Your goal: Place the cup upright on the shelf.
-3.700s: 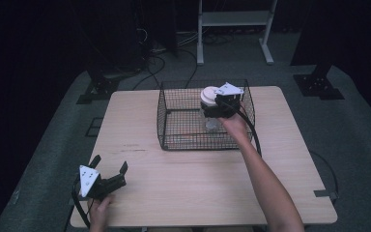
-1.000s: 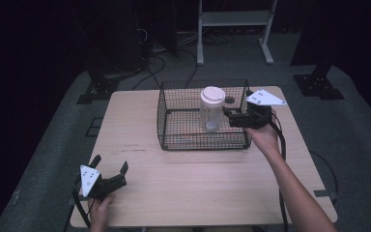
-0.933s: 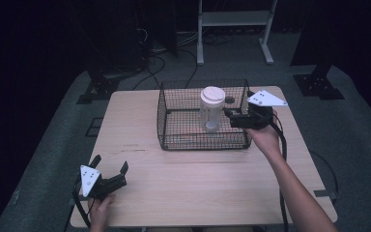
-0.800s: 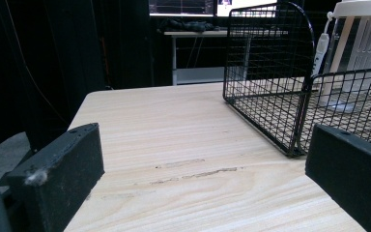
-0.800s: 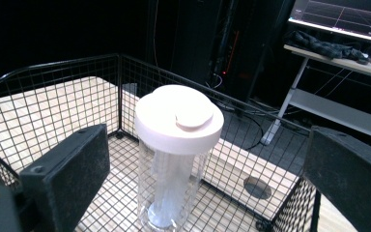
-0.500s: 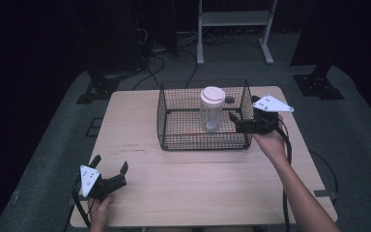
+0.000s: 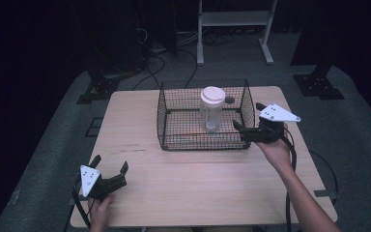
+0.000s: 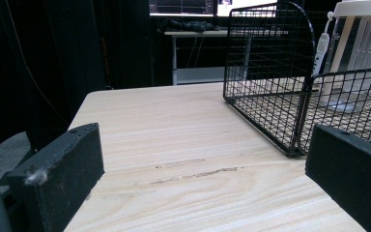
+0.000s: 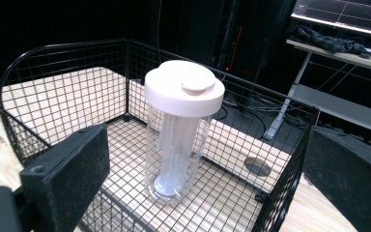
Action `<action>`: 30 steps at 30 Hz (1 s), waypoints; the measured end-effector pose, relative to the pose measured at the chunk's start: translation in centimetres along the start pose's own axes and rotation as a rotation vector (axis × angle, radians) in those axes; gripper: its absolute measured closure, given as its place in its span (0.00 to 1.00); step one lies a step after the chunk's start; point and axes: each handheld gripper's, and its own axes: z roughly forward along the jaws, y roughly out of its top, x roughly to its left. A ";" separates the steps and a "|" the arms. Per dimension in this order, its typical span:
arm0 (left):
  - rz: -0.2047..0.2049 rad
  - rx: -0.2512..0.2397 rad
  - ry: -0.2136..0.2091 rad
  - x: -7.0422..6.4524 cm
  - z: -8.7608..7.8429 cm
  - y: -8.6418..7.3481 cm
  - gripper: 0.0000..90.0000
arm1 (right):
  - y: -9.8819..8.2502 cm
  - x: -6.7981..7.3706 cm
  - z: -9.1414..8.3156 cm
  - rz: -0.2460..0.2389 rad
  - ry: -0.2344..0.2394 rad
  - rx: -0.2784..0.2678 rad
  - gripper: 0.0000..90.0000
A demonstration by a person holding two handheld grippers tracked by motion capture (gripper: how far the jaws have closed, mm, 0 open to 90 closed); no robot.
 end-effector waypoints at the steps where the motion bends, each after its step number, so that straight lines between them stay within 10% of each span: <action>1: 0.000 0.000 0.001 0.0 0.0 0.0 0.00 | -0.1 0.0 -0.2 0.001 0.000 0.000 0.02; 30: 0.003 0.003 0.003 -0.1 0.0 0.0 0.00 | -4.1 0.1 -4.3 0.041 -0.023 -0.002 0.02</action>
